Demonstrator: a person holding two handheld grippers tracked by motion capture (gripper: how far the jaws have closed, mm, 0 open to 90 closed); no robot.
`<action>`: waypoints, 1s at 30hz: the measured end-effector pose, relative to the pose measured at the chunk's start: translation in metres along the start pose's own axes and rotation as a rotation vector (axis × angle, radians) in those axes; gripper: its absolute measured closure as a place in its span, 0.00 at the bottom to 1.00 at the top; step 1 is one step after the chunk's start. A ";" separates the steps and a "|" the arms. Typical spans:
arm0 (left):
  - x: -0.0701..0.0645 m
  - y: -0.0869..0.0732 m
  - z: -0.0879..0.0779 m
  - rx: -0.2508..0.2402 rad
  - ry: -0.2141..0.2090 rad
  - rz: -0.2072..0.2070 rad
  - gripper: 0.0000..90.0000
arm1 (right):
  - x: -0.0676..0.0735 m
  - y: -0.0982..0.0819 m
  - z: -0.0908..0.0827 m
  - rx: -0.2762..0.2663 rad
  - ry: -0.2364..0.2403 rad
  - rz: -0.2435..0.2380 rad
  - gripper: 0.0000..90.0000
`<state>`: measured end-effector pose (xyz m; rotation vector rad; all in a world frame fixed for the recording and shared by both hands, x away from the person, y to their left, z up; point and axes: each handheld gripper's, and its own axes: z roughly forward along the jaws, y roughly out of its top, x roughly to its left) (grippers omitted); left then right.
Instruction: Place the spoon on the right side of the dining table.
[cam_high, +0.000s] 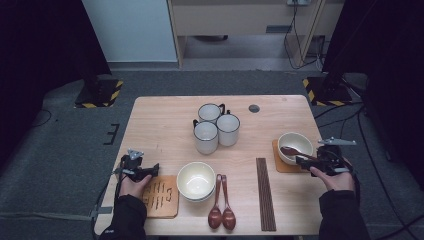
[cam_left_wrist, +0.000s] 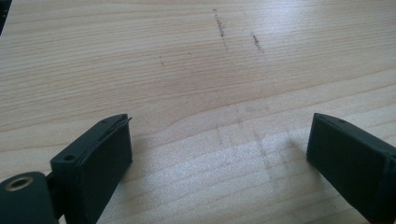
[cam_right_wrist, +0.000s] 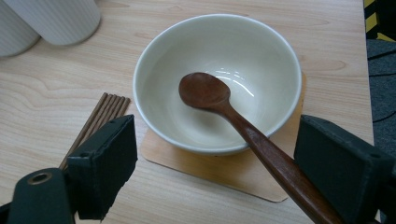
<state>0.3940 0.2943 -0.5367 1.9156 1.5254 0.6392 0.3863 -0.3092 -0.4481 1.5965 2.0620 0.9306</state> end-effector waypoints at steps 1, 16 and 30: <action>0.000 0.000 0.000 0.000 0.000 0.000 0.06 | 0.001 -0.001 0.000 0.005 0.006 0.002 0.15; 0.000 0.000 0.000 0.001 0.000 0.001 0.06 | 0.007 -0.007 -0.005 0.012 0.030 0.003 0.15; 0.000 0.000 0.000 0.001 -0.001 0.001 0.06 | 0.013 -0.015 -0.009 -0.002 0.052 0.008 0.15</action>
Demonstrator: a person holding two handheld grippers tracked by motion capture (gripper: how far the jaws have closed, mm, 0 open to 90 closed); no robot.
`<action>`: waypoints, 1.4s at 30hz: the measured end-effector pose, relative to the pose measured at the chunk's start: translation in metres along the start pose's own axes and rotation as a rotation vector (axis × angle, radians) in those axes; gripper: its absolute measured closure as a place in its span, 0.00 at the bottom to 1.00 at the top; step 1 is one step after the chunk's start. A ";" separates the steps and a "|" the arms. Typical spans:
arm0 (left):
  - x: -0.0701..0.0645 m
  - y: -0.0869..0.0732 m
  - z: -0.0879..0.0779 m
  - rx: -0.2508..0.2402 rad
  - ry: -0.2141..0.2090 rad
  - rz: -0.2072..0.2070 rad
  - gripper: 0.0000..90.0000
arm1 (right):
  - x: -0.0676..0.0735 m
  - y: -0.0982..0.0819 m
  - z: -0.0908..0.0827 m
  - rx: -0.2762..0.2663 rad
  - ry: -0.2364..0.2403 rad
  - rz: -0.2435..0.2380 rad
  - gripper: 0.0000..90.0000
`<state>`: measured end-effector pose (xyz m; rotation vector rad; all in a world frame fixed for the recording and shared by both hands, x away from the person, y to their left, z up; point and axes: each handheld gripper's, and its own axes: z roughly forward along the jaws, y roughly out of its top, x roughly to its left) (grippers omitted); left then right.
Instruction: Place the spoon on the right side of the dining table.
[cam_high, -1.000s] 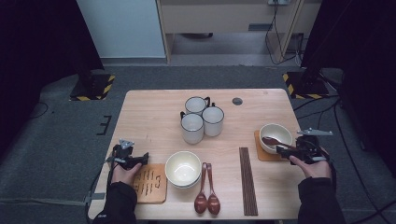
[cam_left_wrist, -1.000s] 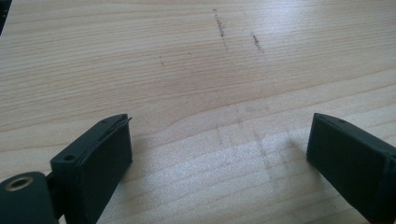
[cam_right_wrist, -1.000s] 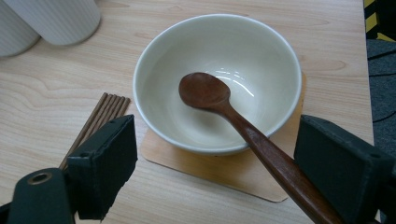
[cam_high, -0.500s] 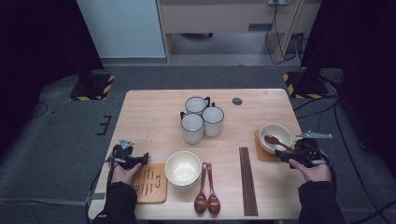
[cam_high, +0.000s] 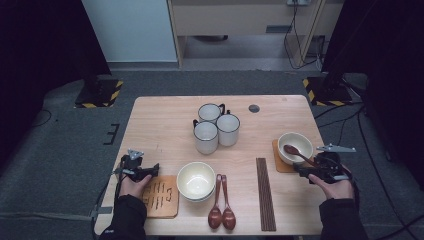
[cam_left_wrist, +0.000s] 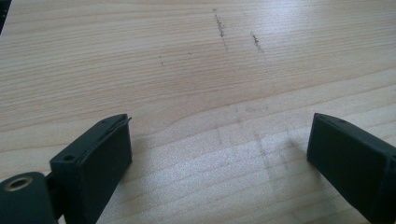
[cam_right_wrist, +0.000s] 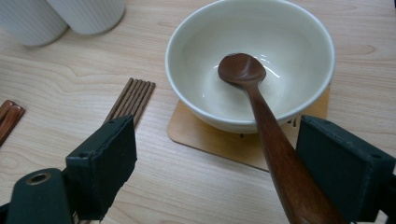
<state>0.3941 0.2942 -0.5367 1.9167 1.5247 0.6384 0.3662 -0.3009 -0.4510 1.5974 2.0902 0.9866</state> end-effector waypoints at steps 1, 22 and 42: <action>0.000 0.000 0.000 0.000 0.000 0.000 0.06 | 0.001 -0.001 0.000 -0.003 0.005 0.002 0.15; 0.000 0.000 0.000 0.000 0.000 0.000 0.06 | 0.018 -0.002 0.004 -0.018 0.096 0.008 0.14; 0.000 0.000 0.000 0.001 -0.001 0.001 0.06 | 0.025 0.005 -0.002 -0.096 0.101 -0.020 0.15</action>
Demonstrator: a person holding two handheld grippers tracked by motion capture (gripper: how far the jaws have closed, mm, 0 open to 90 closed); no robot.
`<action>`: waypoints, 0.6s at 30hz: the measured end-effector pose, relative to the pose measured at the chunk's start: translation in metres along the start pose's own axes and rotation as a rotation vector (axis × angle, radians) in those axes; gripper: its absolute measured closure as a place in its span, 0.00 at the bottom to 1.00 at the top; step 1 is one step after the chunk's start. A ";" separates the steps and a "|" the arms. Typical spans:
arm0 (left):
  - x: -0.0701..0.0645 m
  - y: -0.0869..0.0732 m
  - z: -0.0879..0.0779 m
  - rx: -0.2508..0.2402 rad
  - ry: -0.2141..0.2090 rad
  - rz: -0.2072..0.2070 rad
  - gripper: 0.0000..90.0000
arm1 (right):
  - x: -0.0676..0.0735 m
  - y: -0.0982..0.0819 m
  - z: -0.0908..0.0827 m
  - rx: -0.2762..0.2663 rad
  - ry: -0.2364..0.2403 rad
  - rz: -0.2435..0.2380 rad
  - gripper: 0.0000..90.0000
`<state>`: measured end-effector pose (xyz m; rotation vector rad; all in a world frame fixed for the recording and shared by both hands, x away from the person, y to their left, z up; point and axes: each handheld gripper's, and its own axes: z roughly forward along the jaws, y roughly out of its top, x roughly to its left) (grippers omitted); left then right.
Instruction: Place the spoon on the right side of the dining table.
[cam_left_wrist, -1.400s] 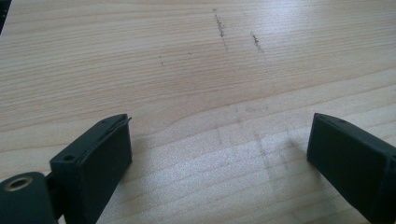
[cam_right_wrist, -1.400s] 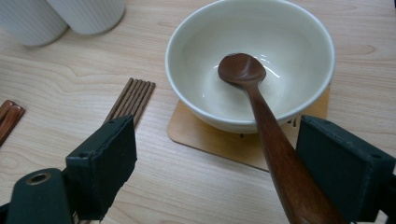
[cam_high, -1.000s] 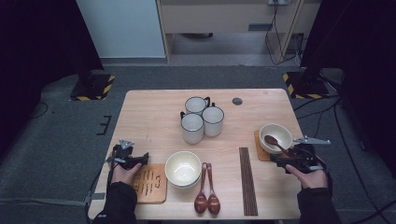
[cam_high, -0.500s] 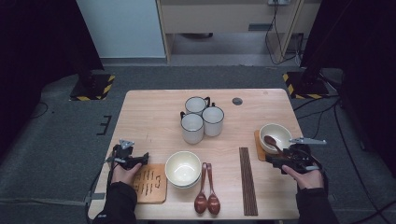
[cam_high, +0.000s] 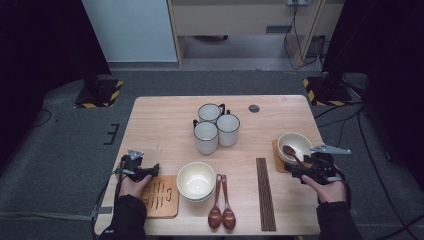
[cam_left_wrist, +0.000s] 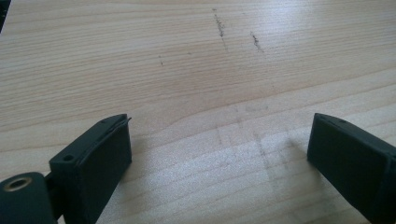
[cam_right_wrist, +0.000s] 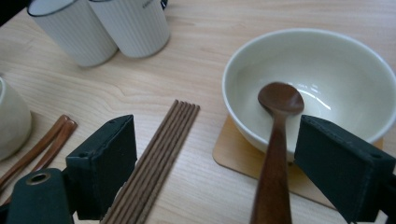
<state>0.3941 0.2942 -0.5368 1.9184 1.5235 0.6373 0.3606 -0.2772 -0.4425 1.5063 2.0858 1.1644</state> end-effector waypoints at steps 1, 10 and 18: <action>0.000 0.000 0.000 0.000 0.000 0.000 0.06 | 0.002 0.001 0.000 -0.004 0.004 -0.006 0.15; 0.000 0.000 0.000 0.001 -0.001 0.001 0.05 | 0.023 0.005 0.001 -0.053 0.031 -0.059 0.18; 0.000 0.000 0.000 0.001 0.000 0.002 0.05 | 0.039 0.003 0.006 -0.081 0.036 -0.087 0.23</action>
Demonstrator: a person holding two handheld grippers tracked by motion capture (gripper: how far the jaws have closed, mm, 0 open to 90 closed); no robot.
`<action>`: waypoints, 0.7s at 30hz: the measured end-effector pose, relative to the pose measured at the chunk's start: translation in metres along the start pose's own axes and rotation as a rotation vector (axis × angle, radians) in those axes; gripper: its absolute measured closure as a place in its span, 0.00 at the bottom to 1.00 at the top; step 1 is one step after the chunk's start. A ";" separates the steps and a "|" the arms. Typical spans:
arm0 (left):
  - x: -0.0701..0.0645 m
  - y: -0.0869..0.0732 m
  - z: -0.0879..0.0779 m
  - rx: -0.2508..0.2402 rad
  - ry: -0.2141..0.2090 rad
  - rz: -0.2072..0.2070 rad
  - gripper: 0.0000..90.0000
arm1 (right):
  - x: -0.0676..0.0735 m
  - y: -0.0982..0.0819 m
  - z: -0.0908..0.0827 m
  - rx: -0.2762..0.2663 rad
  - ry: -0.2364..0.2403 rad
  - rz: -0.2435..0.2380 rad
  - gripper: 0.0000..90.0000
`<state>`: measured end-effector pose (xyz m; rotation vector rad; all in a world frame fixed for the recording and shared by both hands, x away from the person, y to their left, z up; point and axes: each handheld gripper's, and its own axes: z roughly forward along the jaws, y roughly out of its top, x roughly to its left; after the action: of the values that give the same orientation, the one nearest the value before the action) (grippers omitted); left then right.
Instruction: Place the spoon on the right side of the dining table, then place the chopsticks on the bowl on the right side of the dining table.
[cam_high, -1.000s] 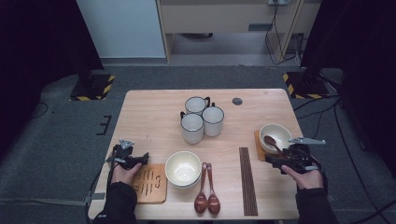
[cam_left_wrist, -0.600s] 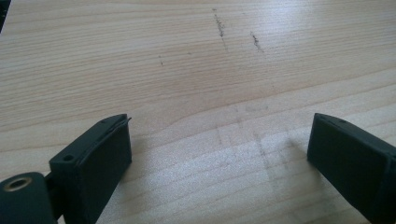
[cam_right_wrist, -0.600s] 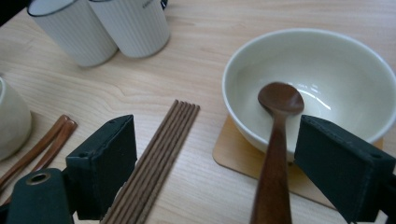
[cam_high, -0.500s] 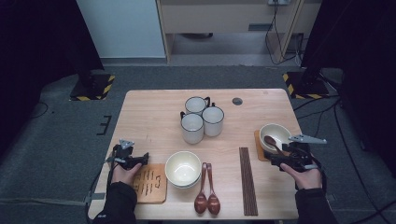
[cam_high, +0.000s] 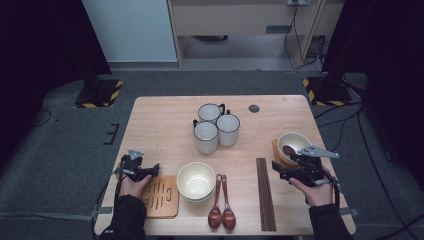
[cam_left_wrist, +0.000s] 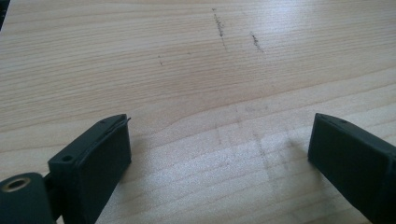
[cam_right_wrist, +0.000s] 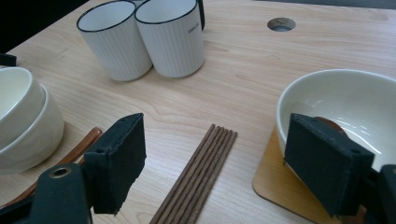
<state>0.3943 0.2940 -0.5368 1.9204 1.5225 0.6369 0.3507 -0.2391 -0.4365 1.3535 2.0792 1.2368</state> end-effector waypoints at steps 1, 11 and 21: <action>0.000 0.000 0.000 0.000 0.000 0.000 0.05 | 0.002 0.000 0.001 0.006 0.001 0.000 0.23; 0.000 0.000 0.000 0.001 0.003 0.000 0.05 | 0.016 -0.007 0.017 0.031 0.003 -0.024 0.27; 0.000 0.000 0.000 0.001 0.003 0.002 0.05 | 0.025 -0.017 0.030 0.080 -0.015 -0.068 0.29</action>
<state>0.3944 0.2935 -0.5369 1.9231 1.5233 0.6402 0.3504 -0.2063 -0.4628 1.3104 2.1669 1.1231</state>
